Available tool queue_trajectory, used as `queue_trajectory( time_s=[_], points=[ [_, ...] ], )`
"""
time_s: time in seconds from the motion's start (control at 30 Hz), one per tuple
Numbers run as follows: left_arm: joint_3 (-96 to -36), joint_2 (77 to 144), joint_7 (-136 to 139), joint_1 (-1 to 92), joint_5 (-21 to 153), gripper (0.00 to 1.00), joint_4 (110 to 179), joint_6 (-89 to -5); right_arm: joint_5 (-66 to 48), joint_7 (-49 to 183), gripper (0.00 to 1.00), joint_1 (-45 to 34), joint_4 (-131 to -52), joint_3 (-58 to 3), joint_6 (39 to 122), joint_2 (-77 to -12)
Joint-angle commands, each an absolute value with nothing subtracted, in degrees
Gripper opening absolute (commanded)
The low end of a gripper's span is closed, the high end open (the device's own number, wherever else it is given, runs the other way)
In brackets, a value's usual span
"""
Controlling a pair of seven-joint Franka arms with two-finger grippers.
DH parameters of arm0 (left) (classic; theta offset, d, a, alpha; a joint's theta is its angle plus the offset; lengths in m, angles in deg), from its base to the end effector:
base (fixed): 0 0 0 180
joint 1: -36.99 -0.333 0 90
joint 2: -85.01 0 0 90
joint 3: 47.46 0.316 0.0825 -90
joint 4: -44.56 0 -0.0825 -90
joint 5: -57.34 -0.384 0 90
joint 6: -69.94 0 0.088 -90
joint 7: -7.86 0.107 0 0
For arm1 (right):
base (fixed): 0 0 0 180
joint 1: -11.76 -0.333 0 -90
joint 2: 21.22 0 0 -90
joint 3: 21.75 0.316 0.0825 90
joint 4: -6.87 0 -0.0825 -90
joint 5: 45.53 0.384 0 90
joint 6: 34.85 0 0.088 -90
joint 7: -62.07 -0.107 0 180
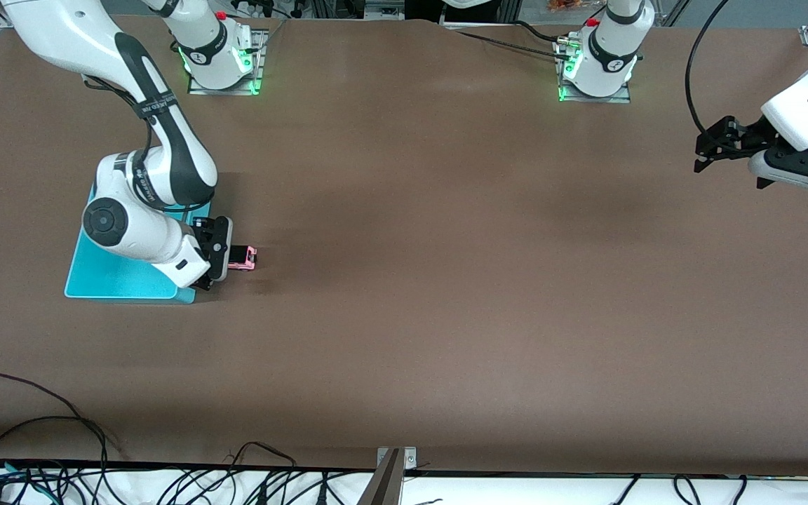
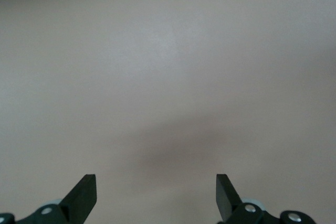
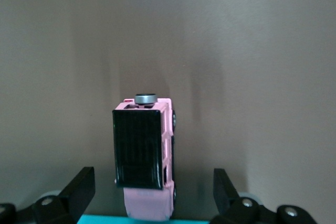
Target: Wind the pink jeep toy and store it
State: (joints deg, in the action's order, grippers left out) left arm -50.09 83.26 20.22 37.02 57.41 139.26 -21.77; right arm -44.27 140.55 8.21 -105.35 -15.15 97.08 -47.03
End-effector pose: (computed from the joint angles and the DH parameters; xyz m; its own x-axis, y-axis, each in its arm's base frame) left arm 0.5456 -0.0258 0.6051 0.9656 -0.2591 -0.0212 -0.2590 -0.9659 0.0045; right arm 0.5972 0.1052 0.2372 0.0507 0.9978 0.0426 0.9923 -0.0455 -0.1152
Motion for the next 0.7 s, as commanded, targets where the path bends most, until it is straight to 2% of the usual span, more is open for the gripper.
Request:
queue_trajectory(
  time_s=[0.0, 0.23, 0.3, 0.4, 0.5, 0.57, 0.67],
  points=[
    [-50.18, 84.13, 19.02, 36.90, 56.54, 1.00, 136.85, -19.54, -43.25, 143.72, 1.00, 8.24, -112.38, -14.89, 104.53, -45.12],
    [-50.18, 84.13, 16.65, 36.73, 57.95, 1.00, 136.94, -19.10, -43.34, 143.81, 0.98, 8.24, -117.22, -13.84, 112.53, -45.21],
    [-50.27, 84.05, 16.39, 36.82, 57.86, 1.00, 136.94, -19.10, -43.42, 143.98, 0.84, 8.24, -117.31, -13.84, 112.63, -45.21],
    [-50.53, 84.05, 16.39, 36.82, 57.43, 1.00, 136.85, -19.10, -43.51, 146.00, 0.49, 8.24, -117.14, -13.84, 112.36, -45.12],
    [-50.36, 84.05, 16.39, 36.82, 57.42, 1.00, 136.85, -19.10, -43.43, 147.41, 0.26, 8.24, -116.79, -13.84, 112.28, -44.86],
    [-50.10, 84.05, 16.39, 36.73, 57.42, 1.00, 136.85, -19.10, -43.51, 147.33, 0.18, 8.24, -116.53, -13.92, 112.19, -44.42],
    [-50.01, 84.13, 16.39, 36.12, 57.51, 1.00, 136.85, -19.10, -43.43, 146.98, 0.13, 8.24, -115.83, -13.84, 109.91, -43.72]
  ],
)
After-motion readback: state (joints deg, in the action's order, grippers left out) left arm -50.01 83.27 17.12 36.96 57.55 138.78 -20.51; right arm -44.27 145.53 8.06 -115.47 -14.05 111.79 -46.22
